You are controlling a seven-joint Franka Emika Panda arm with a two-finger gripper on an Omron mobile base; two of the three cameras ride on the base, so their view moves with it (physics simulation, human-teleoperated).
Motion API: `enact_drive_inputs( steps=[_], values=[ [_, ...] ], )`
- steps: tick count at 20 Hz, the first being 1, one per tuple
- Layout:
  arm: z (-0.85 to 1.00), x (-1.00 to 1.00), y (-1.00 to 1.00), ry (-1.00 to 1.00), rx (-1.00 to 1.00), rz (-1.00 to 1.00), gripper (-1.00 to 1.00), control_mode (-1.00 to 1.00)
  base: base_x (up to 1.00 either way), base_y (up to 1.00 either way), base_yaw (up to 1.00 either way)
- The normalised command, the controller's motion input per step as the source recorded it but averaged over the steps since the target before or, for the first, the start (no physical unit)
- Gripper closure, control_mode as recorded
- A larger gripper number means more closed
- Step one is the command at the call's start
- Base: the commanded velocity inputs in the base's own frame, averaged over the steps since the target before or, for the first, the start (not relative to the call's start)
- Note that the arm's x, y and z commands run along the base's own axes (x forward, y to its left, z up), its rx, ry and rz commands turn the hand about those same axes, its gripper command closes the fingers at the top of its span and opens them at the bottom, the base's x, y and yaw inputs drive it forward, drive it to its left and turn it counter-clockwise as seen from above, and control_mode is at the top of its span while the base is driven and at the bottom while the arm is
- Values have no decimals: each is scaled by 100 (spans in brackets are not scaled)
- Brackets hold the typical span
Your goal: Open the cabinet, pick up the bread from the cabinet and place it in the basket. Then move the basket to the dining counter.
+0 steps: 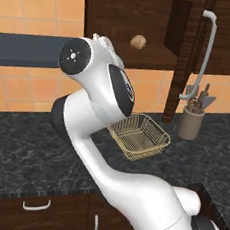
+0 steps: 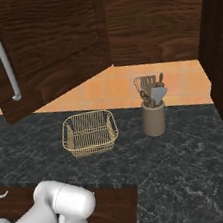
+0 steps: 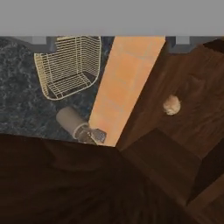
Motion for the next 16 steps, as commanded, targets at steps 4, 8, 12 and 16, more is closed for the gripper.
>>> enact_drive_inputs(
  steps=[4, 8, 12, 16],
  values=[
    [-5, 52, -3, -38, 14, -32, -100, -100, 0, 0, 0],
    [-36, 15, -10, -52, 34, -36, -100, -100, 0, 0, 0],
    [-33, 31, -31, -36, 37, -34, -100, -100, 0, 0, 0],
    [-14, 39, -40, -29, 31, -26, -100, -100, 0, 0, 0]
  ],
)
